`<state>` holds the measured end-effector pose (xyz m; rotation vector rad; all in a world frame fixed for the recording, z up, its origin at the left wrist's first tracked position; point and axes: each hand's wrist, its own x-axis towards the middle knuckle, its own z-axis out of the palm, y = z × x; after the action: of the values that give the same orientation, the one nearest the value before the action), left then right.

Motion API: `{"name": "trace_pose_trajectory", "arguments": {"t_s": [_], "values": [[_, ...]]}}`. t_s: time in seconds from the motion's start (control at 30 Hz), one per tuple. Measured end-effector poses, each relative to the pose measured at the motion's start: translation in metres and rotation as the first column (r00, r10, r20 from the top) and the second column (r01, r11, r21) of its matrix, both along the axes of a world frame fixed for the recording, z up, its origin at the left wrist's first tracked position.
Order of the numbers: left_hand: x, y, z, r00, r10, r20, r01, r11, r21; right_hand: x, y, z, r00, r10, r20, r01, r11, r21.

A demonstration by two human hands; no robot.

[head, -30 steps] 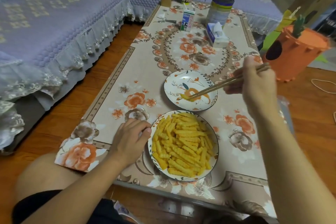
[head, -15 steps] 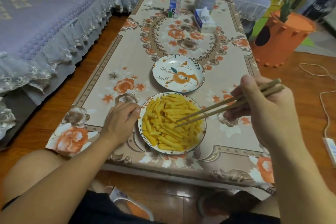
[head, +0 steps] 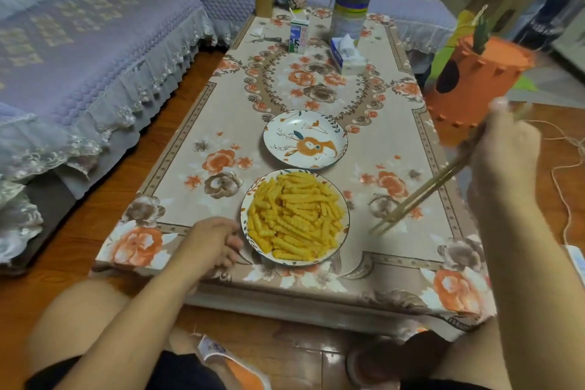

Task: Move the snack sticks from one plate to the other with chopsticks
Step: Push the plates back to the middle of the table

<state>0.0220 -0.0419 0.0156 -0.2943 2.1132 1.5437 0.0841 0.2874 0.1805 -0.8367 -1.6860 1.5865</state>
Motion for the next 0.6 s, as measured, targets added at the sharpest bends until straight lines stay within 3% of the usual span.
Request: {"name": "trace_pose_trajectory", "arguments": {"t_s": [0.1,0.17,0.23,0.3,0.43,0.6], "values": [[0.018,0.006,0.006,0.991,-0.032,0.132,0.017,0.993,0.113,-0.049,0.014,-0.012,0.948,0.16,0.274,-0.14,0.986,-0.09],[0.027,0.012,0.009,0.979,-0.074,0.189,0.042,0.984,0.171,-0.08,0.013,-0.039,0.794,0.281,0.54,-0.271,0.957,-0.1],[0.035,0.018,0.012,0.973,-0.09,0.21,0.045,0.976,0.211,-0.104,0.008,-0.074,0.607,0.388,0.693,-0.379,0.908,-0.176],[0.04,0.025,0.017,0.977,-0.05,0.208,0.001,0.973,0.231,-0.121,0.003,-0.1,0.498,0.496,0.711,-0.435,0.853,-0.29],[0.043,0.039,0.019,0.982,0.011,0.19,-0.059,0.967,0.247,-0.146,-0.007,-0.119,0.538,0.617,0.575,-0.403,0.787,-0.468],[0.044,0.05,0.008,0.977,0.013,0.211,-0.071,0.96,0.27,-0.171,-0.009,-0.143,0.509,0.622,0.595,-0.346,0.781,-0.52]]}}
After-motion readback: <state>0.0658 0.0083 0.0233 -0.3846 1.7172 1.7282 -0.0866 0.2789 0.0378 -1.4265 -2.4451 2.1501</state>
